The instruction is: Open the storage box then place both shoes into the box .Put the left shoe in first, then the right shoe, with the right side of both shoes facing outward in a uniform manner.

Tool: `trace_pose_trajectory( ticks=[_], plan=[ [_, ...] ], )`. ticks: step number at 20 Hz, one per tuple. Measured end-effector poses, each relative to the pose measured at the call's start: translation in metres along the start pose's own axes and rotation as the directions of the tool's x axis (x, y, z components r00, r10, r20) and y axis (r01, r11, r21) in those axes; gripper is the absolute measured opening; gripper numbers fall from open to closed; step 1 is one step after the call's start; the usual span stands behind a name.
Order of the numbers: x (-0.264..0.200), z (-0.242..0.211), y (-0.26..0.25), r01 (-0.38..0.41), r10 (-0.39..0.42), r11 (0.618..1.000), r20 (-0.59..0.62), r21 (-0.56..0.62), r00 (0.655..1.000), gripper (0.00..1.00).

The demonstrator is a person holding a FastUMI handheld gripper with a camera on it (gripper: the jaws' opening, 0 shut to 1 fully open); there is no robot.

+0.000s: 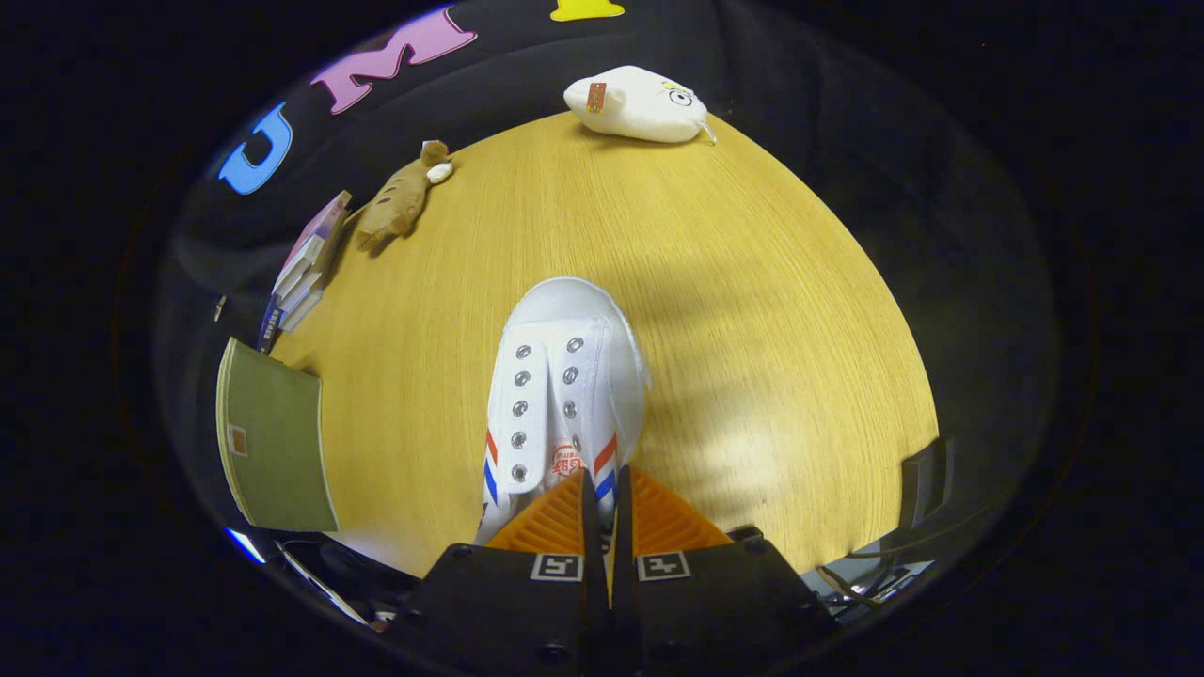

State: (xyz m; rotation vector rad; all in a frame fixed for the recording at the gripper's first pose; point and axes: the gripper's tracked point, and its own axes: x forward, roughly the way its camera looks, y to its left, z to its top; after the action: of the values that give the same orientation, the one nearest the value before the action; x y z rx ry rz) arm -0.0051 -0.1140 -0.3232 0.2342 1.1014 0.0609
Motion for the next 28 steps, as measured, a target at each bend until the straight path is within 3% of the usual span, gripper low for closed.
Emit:
trace_pose_trajectory(
  ticks=[9,15,22,28],
  plan=[
    [-0.074,0.018,0.109,-0.052,0.048,0.998,0.096,0.04,0.994,0.06],
    [-0.11,0.002,0.223,-0.168,0.16,0.984,0.116,0.065,0.98,0.06],
    [-0.136,-0.013,0.325,-0.226,0.23,0.973,0.121,-0.041,0.966,0.06],
    [-0.142,-0.017,0.407,-0.32,0.331,0.941,0.105,-0.114,0.938,0.06]
  ],
)
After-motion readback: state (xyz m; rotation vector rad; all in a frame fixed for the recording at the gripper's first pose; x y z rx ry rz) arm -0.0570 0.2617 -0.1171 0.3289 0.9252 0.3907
